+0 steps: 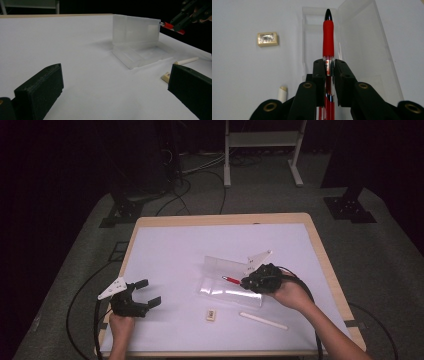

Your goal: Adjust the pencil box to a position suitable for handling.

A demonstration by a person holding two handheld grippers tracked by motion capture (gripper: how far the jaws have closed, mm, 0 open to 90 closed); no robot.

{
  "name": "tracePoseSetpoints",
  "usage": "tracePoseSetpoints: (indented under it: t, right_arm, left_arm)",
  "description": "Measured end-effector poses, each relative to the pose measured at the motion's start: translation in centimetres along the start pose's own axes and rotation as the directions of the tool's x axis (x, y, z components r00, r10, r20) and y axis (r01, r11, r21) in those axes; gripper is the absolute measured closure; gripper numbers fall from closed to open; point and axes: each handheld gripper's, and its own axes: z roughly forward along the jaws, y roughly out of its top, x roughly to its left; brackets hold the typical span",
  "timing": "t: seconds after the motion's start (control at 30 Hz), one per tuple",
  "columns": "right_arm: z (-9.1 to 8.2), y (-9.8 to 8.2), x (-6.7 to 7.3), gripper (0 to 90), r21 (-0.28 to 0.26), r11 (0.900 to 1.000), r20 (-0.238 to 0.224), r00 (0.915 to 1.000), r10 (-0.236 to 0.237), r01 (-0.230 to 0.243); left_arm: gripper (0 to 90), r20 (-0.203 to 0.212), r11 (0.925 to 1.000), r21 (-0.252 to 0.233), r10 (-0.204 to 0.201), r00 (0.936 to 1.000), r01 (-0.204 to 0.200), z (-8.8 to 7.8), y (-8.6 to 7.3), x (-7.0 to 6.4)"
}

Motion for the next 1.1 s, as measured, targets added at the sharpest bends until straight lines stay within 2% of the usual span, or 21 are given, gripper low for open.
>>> tracePoseSetpoints:
  t: [1.1]
  right_arm:
    - [3.4, 0.3, -0.7, 78.8, 0.049, 0.999, -0.015, 0.9998, -0.009, 0.01]
  left_arm:
    - [0.0, 0.001, 1.0, -0.002, 0.0, 1.0, 0.0, 0.0, 0.0, 0.0]
